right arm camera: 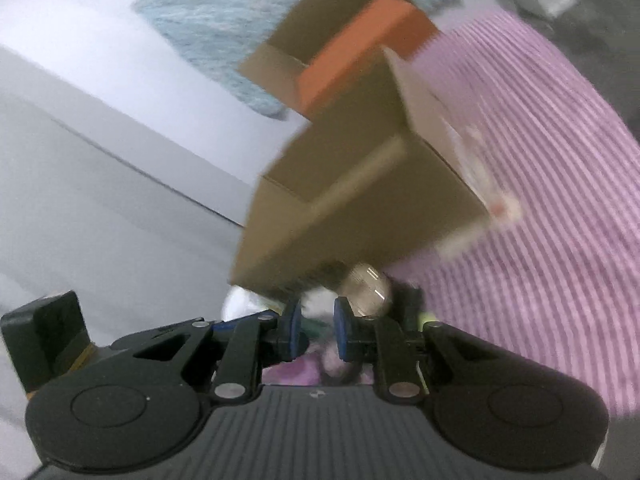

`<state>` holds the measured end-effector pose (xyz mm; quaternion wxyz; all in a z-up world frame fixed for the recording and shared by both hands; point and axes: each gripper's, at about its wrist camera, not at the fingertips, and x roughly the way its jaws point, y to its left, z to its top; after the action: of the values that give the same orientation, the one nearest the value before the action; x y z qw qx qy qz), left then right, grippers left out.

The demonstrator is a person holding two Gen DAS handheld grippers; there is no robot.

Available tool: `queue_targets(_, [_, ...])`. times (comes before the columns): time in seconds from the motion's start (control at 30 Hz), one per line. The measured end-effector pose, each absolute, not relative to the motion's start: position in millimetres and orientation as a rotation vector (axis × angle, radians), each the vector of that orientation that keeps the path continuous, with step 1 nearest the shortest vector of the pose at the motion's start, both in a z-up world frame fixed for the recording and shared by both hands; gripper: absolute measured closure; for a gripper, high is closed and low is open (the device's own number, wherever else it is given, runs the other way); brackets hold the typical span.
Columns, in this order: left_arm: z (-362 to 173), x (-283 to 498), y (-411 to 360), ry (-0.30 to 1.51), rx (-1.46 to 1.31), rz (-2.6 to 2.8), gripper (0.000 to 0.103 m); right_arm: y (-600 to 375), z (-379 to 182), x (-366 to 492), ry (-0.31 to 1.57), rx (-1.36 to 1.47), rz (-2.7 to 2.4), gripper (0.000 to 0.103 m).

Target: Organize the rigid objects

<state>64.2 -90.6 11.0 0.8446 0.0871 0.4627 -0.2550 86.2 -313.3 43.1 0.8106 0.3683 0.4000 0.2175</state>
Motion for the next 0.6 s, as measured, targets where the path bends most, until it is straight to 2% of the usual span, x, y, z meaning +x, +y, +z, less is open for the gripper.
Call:
queue_targets(0.23, [-29, 60, -106, 1.058, 0.155, -0.571, 0.067, -312, -5, 92, 0.954, 0.795, 0.374, 0.083])
queue_targets(0.6, [-54, 63, -111, 1.157, 0.102, -0.602, 0.079, -293, -34, 110, 1.042, 0.678, 0.366, 0.084])
